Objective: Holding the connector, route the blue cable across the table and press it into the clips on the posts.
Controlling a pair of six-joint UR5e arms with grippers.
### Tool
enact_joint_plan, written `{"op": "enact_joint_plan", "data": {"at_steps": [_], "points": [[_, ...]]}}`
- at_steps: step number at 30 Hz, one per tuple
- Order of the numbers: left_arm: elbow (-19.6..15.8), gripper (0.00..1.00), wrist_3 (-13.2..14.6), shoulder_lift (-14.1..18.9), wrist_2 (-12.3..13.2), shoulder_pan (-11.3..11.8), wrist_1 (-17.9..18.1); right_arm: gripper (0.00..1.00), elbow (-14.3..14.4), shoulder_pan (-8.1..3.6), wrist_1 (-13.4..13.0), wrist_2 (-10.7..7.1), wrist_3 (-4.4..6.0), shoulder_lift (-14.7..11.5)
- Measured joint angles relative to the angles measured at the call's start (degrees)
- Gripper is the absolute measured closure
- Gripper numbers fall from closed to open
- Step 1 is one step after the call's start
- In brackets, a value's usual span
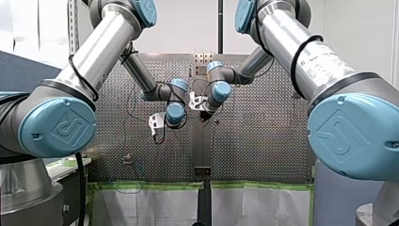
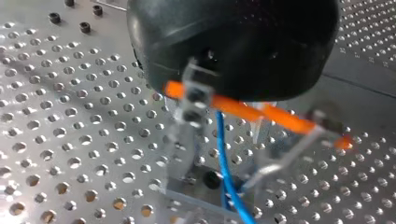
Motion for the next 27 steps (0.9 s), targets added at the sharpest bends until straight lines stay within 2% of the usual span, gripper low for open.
{"op": "enact_joint_plan", "data": {"at_steps": [2, 3, 5, 6, 8, 12, 14, 15, 17, 20, 27], "points": [[0.0, 0.5, 0.0, 0.3, 0.0, 0.0, -0.1, 1.0, 0.0, -0.07, 0.0, 0.01, 0.0, 0.0], [0.0, 0.5, 0.0, 0.4, -0.1, 0.0, -0.1, 1.0, 0.0, -0.12, 0.0, 0.0, 0.0, 0.0], [0.0, 0.6, 0.0, 0.7, -0.3, 0.0, -0.1, 1.0, 0.0, -0.18, 0.0, 0.01, 0.0, 0.0], [0.0, 0.6, 0.0, 0.7, -0.3, 0.0, -0.1, 1.0, 0.0, -0.2, 0.0, 0.0, 0.0, 0.0], [0.0, 0.67, 0.0, 0.8, -0.4, -0.1, -0.2, 1.0, 0.0, -0.21, 0.0, 0.01, 0.0, 0.0], [0.0, 0.74, 0.1, 0.9, -0.5, -0.4, -0.4, 1.0, 0.0, -0.28, 0.0, 0.01, 0.0, 0.0], [0.0, 0.87, 0.1, 0.9, -0.5, -0.5, -0.4, 1.0, 0.0, -0.31, 0.0, 0.01, 0.0, 0.0], [0.0, 0.87, 0.1, 1.0, -0.5, -0.5, -0.4, 1.0, 0.0, -0.33, 0.0, 0.0, 0.0, 0.0], [0.0, 1.0, 0.1, 1.0, -0.5, -0.7, -0.5, 1.0, 0.0, -0.36, 0.0, 0.01, 0.0, 0.0], [0.0, 1.0, 0.1, 1.0, -0.8, -0.8, -0.5, 1.0, 0.0, -0.4, 0.0, 0.01, 0.0, 0.0], [-0.1, 1.0, 0.0, 2.3, -3.1, -1.3, -0.5, 1.0, 0.0, -0.49, 0.0, -0.08, 0.0, -0.2]]}}
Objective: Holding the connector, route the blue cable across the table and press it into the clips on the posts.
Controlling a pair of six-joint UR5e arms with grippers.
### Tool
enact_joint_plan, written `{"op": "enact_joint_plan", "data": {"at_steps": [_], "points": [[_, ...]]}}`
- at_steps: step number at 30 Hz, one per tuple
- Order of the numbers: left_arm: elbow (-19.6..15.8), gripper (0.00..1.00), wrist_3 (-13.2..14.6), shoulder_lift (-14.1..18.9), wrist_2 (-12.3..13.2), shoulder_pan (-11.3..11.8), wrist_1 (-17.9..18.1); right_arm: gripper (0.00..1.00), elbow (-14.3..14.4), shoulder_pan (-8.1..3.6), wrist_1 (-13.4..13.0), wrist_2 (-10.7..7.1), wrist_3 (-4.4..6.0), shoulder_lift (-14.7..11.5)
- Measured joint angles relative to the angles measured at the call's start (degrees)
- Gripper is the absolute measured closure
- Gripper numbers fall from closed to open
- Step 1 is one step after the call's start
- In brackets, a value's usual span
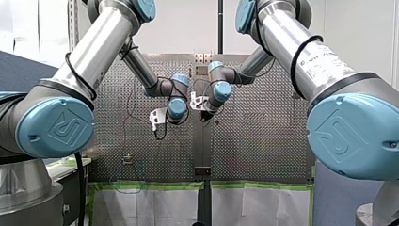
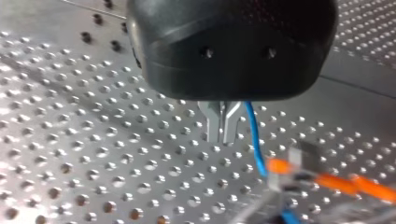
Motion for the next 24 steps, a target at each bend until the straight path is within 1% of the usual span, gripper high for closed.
{"op": "enact_joint_plan", "data": {"at_steps": [5, 8, 12, 15, 20, 24], "points": [[-0.2, 1.0, 0.1, 1.7, -0.4, -0.1, -0.6, 1.0, 0.0, -0.1, 0.1, -0.47, 0.3, -1.4], [-0.6, 1.0, 0.1, 2.5, -0.5, -0.2, -0.8, 1.0, 0.0, -0.3, 0.3, -1.0, 1.0, -2.8], [-1.6, 1.0, 0.1, 4.4, -0.5, -0.4, -1.0, 1.0, 0.0, -0.43, 1.0, -1.19, 2.25, -5.3], [-1.9, 1.0, 0.2, 5.8, -0.5, -0.5, -1.1, 1.0, 0.0, -0.54, 1.8, -1.21, 2.89, -7.2], [-2.0, 1.0, 0.8, 7.9, -0.3, -0.8, -1.5, 1.0, 0.0, -0.57, 3.2, -1.24, 3.7, -9.5], [-2.0, 1.0, 1.1, 9.3, 0.0, -1.1, -1.7, 1.0, 0.0, -0.62, 3.9, -1.22, 4.54, -11.2]]}}
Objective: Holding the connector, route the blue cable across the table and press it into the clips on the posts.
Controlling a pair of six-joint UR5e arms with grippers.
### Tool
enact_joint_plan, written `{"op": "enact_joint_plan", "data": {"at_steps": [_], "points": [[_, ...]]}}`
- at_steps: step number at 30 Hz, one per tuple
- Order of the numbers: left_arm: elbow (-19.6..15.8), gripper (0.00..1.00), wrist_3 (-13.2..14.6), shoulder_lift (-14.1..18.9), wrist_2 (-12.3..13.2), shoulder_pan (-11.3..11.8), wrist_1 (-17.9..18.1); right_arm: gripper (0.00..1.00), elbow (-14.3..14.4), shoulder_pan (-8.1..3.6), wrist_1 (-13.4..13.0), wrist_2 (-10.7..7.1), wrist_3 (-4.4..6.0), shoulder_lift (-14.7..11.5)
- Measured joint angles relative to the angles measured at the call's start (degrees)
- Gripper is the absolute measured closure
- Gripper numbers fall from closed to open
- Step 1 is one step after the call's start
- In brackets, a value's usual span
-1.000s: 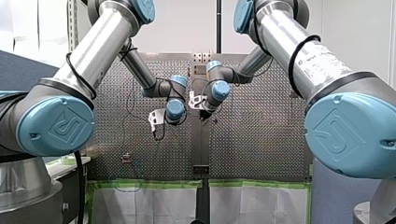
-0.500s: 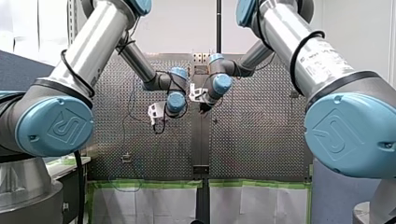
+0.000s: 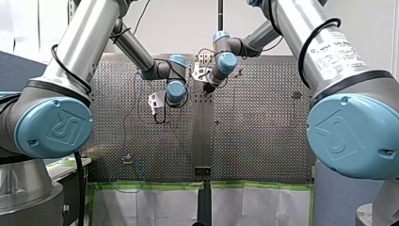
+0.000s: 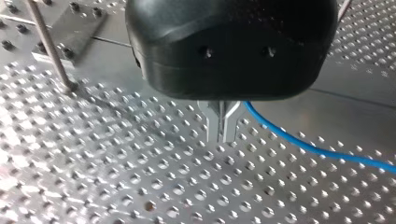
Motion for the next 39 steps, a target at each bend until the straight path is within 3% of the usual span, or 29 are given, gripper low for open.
{"op": "enact_joint_plan", "data": {"at_steps": [21, 39], "points": [[0.1, 1.0, 0.1, 7.2, -0.3, -0.7, -1.5, 1.0, -0.5, 0.5, 1.7, -0.11, 0.38, -3.4], [0.2, 1.0, -0.2, 10.3, 0.2, -0.4, -0.9, 1.0, -1.4, 0.34, 3.0, -0.77, 0.55, -6.4]]}}
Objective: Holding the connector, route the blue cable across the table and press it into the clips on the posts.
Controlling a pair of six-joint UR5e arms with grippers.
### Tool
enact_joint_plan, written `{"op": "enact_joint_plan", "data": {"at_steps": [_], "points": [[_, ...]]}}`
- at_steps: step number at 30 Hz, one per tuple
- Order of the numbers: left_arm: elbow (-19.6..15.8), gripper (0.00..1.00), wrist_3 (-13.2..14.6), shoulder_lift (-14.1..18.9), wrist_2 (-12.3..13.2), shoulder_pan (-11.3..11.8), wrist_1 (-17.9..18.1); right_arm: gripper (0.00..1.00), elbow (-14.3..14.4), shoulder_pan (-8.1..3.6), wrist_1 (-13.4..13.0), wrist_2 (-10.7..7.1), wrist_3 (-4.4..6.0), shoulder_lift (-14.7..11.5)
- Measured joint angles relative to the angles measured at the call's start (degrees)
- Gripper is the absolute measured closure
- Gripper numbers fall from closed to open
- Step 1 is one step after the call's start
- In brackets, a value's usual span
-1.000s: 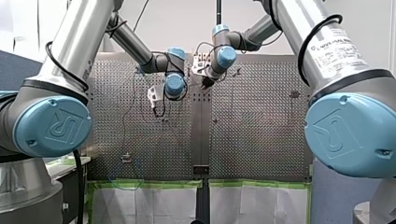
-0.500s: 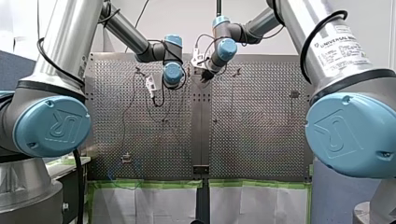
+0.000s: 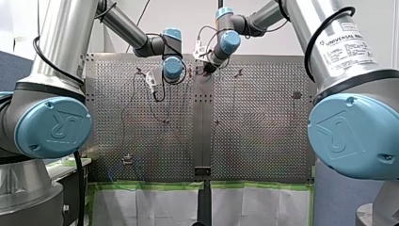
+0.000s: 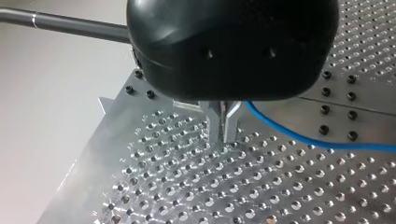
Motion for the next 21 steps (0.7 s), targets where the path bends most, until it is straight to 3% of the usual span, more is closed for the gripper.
{"op": "enact_joint_plan", "data": {"at_steps": [6, 21], "points": [[0.0, 1.0, -1.0, 0.0, 1.4, 0.5, 1.3, 1.0, -0.3, -0.23, 0.5, -0.03, 0.09, -0.3], [0.2, 1.0, -2.9, -1.0, 10.2, 5.7, 3.6, 1.0, -0.3, -1.78, 0.4, -1.62, 1.27, -0.2]]}}
